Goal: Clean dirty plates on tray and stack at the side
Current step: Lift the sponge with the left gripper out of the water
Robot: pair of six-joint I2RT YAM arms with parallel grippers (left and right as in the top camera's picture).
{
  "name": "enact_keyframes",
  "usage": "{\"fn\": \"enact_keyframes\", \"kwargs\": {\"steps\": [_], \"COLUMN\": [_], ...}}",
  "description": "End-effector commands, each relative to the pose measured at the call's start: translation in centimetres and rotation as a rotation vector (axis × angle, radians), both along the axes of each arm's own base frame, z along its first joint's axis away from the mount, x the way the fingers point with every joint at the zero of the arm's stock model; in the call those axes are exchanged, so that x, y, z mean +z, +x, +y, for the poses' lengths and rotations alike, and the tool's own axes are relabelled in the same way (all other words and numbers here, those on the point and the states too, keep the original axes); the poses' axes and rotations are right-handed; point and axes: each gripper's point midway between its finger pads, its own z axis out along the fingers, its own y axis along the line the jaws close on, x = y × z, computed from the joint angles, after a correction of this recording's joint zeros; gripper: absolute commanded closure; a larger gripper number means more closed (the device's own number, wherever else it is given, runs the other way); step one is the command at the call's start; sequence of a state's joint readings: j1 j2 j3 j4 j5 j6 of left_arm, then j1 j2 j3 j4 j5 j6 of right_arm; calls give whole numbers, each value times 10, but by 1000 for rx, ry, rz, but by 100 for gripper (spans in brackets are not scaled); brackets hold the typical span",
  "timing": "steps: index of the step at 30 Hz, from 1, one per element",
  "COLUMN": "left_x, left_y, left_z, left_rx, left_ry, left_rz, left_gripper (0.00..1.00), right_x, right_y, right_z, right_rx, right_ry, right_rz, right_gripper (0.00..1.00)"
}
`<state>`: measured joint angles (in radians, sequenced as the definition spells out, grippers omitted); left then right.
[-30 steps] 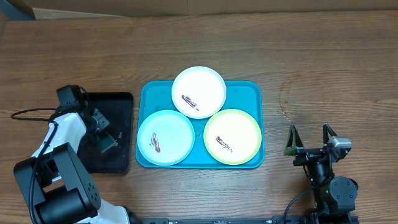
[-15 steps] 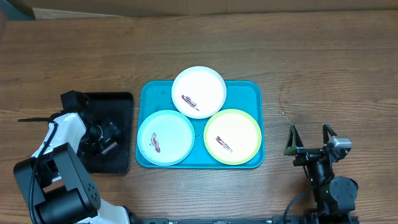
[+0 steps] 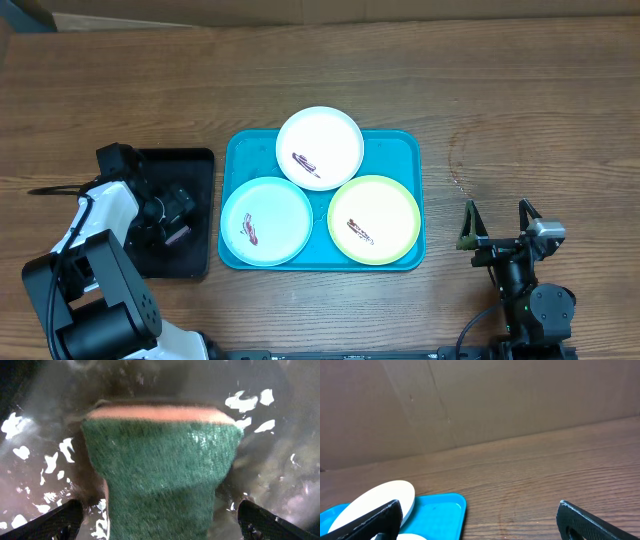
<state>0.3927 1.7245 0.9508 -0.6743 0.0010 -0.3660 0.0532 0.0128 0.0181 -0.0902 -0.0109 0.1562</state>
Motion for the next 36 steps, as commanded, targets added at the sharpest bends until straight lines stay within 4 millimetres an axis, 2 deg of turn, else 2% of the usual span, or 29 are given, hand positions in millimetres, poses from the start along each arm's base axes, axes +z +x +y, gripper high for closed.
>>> {"fn": "enact_keyframes", "kwargs": {"steps": [1,10,11,12,13,14,15,20,23,27,30,33,36], "left_x": [-3,-3,-3,-3,-3,-3,-3,5,22,62,103,144,183], "left_y": [1,0,0,0,0,0,1,4,3,7,17,24,33], "left_z": [10,12,12,12,12,12,12,19,31,47,51,52,41], "left_rx": [4,4,5,4,4,5,5,2,11,56,70,75,66], "left_ry": [55,62,63,63,63,64,65,97,156,227,245,258,217], "left_rz": [11,16,15,14,14,13,11,14,48,55,6,-57,-157], "left_gripper": [0,0,7,19,45,78,95,96,96,96,96,96,96], "right_x": [-2,-2,-2,-2,-2,-2,-2,-2,-2,-2,-2,-2,-2], "right_y": [0,0,0,0,0,0,0,0,0,0,0,0,0], "right_z": [-2,-2,-2,-2,-2,-2,-2,-2,-2,-2,-2,-2,-2], "right_rx": [-11,-11,-11,-11,-11,-11,-11,-11,-11,-11,-11,-11,-11], "right_ry": [-4,-4,-4,-4,-4,-4,-4,-4,-4,-4,-4,-4,-4], "right_rz": [-5,-5,-5,-5,-5,-5,-5,-5,-5,-5,-5,-5,-5], "right_gripper": [0,0,0,0,0,0,0,0,0,0,0,0,0]}}
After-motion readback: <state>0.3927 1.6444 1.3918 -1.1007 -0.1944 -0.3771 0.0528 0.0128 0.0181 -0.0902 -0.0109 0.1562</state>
